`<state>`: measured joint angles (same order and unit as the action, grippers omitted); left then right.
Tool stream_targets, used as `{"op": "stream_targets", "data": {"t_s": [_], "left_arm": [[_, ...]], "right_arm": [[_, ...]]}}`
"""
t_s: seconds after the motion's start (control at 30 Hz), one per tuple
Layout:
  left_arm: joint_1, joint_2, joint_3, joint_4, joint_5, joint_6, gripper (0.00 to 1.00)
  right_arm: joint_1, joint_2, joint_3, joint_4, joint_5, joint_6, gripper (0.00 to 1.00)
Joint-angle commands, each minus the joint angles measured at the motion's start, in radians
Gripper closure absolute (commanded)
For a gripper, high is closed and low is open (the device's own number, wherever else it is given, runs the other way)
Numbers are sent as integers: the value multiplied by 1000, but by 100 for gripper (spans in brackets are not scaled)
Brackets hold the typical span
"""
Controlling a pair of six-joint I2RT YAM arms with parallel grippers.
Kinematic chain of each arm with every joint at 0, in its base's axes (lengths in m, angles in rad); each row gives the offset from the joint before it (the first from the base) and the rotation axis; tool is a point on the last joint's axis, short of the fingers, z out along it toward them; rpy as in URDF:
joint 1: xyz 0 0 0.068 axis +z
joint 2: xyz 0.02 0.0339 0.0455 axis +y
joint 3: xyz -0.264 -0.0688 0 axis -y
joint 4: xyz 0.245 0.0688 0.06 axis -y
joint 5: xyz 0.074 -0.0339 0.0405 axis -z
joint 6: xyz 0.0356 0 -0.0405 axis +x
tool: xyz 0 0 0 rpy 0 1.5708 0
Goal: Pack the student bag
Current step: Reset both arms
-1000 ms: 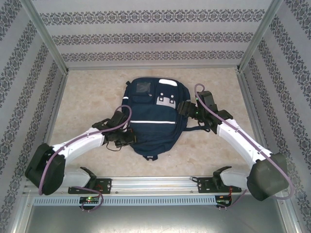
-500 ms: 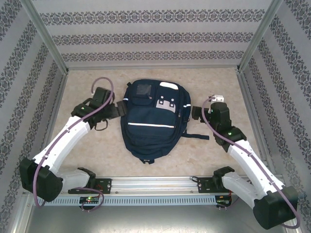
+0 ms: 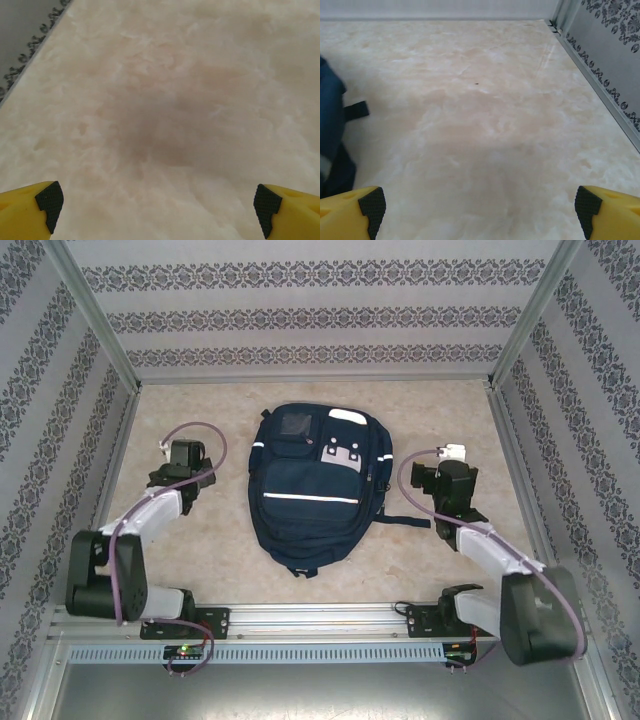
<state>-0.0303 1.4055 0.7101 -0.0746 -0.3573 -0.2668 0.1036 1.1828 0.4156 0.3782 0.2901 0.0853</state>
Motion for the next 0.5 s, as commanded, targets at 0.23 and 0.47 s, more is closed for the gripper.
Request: {"op": "stream_targets", "data": {"t_s": [0.23, 0.47], "left_arm": [[10, 153, -111, 575, 160, 203, 0], [13, 164, -306, 941, 299, 256, 1]], "right_arm": [[-73, 307, -14, 469, -178, -45, 2], [-82, 324, -30, 505, -229, -56, 2]]}}
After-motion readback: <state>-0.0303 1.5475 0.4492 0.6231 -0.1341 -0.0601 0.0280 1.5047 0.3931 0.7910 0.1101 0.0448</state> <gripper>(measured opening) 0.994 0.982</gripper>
